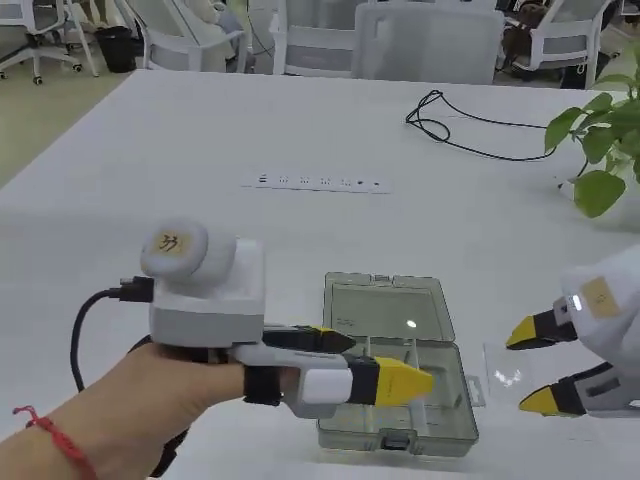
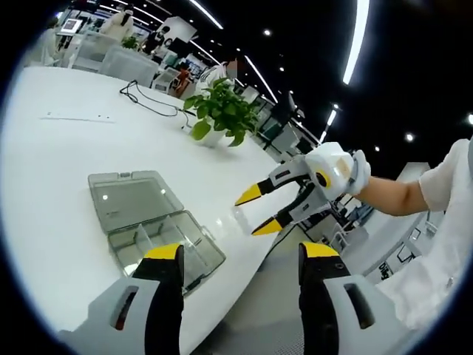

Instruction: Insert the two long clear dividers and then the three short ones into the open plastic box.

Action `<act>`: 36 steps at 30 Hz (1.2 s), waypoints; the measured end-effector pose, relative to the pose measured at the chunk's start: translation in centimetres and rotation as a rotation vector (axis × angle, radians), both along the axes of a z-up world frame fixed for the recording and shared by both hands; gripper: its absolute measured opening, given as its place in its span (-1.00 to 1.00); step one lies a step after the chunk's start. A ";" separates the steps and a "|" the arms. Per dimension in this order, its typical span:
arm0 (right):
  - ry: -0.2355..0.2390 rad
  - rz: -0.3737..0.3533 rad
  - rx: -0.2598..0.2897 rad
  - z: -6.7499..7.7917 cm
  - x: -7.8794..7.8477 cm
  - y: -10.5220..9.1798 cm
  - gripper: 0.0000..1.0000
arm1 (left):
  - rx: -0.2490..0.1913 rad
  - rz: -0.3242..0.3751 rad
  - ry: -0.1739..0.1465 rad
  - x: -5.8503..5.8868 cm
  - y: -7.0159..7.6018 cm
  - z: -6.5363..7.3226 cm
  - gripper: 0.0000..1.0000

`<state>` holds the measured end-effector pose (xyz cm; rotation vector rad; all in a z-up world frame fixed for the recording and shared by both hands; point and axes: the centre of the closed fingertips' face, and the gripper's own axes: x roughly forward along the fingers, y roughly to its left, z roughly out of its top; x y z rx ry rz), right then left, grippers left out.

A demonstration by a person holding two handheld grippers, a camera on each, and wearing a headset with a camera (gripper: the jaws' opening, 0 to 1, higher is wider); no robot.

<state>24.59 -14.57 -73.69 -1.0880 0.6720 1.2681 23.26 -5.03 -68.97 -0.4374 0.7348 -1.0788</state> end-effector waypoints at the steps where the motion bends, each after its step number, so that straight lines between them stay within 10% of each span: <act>1: -0.003 0.002 0.003 0.2 -0.1 0.2 -0.34 | -0.001 -0.004 -0.002 0.0 -0.2 0.0 0.20; 21: -0.033 0.016 0.066 4.1 -2.3 4.2 -0.34 | -0.100 -0.004 0.184 -0.9 -3.4 -0.4 -0.42; 36: -0.034 0.021 0.073 4.7 -3.2 4.9 -0.34 | -0.148 -0.037 0.238 -2.1 -4.7 -0.1 -0.85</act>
